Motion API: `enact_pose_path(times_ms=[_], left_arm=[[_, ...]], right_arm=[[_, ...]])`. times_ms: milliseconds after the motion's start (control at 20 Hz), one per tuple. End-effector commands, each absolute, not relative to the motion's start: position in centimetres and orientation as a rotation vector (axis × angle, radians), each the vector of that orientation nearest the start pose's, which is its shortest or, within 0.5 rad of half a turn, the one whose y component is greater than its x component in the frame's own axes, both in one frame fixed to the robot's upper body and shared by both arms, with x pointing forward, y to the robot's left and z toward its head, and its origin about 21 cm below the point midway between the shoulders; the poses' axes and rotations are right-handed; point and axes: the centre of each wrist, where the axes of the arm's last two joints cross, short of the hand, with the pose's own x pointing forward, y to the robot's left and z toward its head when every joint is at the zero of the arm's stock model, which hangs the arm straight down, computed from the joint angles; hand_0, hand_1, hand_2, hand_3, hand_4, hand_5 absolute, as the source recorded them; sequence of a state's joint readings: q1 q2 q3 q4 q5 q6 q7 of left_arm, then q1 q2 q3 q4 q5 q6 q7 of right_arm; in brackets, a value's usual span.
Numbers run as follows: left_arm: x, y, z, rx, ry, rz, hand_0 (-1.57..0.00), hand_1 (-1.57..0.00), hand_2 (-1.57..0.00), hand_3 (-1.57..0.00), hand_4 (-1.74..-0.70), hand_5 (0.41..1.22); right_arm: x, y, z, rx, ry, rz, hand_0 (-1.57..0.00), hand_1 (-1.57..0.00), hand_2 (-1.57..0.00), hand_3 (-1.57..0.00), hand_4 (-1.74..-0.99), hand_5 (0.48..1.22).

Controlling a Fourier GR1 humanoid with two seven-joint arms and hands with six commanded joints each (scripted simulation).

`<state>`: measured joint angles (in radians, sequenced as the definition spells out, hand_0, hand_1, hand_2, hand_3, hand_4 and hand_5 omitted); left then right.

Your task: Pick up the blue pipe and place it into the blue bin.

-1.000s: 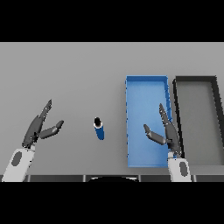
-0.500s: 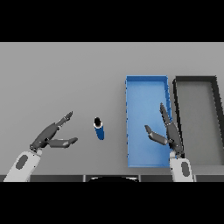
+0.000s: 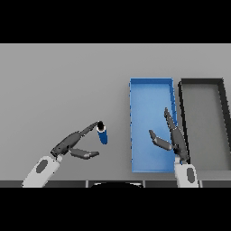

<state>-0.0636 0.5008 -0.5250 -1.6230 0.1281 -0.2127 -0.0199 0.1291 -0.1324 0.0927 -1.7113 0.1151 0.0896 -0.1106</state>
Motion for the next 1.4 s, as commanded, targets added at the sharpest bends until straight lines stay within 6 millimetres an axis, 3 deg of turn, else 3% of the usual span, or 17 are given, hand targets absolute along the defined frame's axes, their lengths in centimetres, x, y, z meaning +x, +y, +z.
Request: enact_pose_path(times_ms=[0, 150, 300, 450, 600, 700, 750, 850, 1000, 1150, 1350], left_arm=[[23.1, 21.5, 0.9, -0.312, -1.396, -0.856, 0.0, 0.0, 0.0, 0.0, -1.12, 0.446], [24.1, 19.9, 0.3, -0.336, -1.382, -0.846, 0.0, 0.0, 0.0, 0.0, -1.11, 0.45], [24.8, 17.9, -0.7, -0.36, -1.378, -0.844, 0.0, 0.0, 0.0, 0.0, -1.11, 0.444], [25.5, 17.0, -1.5, -0.355, -1.416, -0.866, 0.0, 0.0, 0.0, 0.0, -1.07, 0.445], [26.3, 15.8, -1.6, -0.433, -1.437, -0.813, 0.0, 0.0, -0.02, -0.02, -1.11, 0.507], [26.5, 14.9, -1.9, -0.468, -1.439, -0.751, -0.02, -0.16, -0.29, -0.26, -1.21, 0.607], [26.6, 14.7, -2.0, -0.488, -1.438, -0.709, -0.19, -0.35, -0.48, -0.52, -1.25, 0.73], [26.4, 14.0, -2.4, -0.489, -1.438, -0.668, -0.67, -0.79, -0.87, -0.88, -1.42, 0.906], [25.5, 13.9, -2.8, -0.512, -1.484, -0.65, -1.11, -1.17, -1.21, -1.16, -1.57, 1.06], [25.0, 13.2, -2.8, -0.473, -1.52, -0.679, -1.33, -1.37, -1.39, -1.31, -1.65, 1.139], [24.9, 12.6, -0.9, -0.538, -1.623, -0.657, -1.47, -1.49, -1.5, -1.4, -1.7, 1.187]], right_arm=[[21.6, -24.3, 1.1, -0.059, -1.673, 0.303, 0.0, 0.0, 0.0, 0.0, -1.271, 0.616], [21.2, -25.2, 1.5, -0.075, -1.68, 0.299, 0.0, 0.0, 0.0, 0.0, -1.276, 0.609], [21.1, -25.1, 1.2, -0.06, -1.675, 0.296, 0.0, 0.0, 0.0, 0.0, -1.274, 0.603], [21.0, -24.9, 1.0, -0.068, -1.67, 0.292, 0.0, 0.0, 0.0, 0.0, -1.267, 0.598], [21.3, -24.8, 1.1, -0.07, -1.67, 0.288, 0.0, 0.0, 0.0, 0.0, -1.267, 0.6], [21.1, -25.0, 1.1, -0.074, -1.668, 0.293, 0.0, 0.0, 0.0, 0.0, -1.261, 0.6], [21.2, -25.0, 1.1, -0.078, -1.667, 0.293, 0.0, 0.0, 0.0, 0.0, -1.26, 0.6], [21.6, -25.1, 1.2, -0.08, -1.665, 0.296, 0.0, 0.0, 0.0, 0.0, -1.259, 0.605], [21.2, -25.0, 1.0, -0.071, -1.678, 0.295, 0.0, 0.0, 0.0, 0.0, -1.259, 0.614], [21.6, -24.8, 1.1, -0.062, -1.665, 0.3, 0.0, 0.0, 0.0, 0.0, -1.255, 0.616], [21.5, -24.8, 1.3, -0.079, -1.675, 0.302, 0.0, 0.0, 0.0, 0.0, -1.244, 0.623]])
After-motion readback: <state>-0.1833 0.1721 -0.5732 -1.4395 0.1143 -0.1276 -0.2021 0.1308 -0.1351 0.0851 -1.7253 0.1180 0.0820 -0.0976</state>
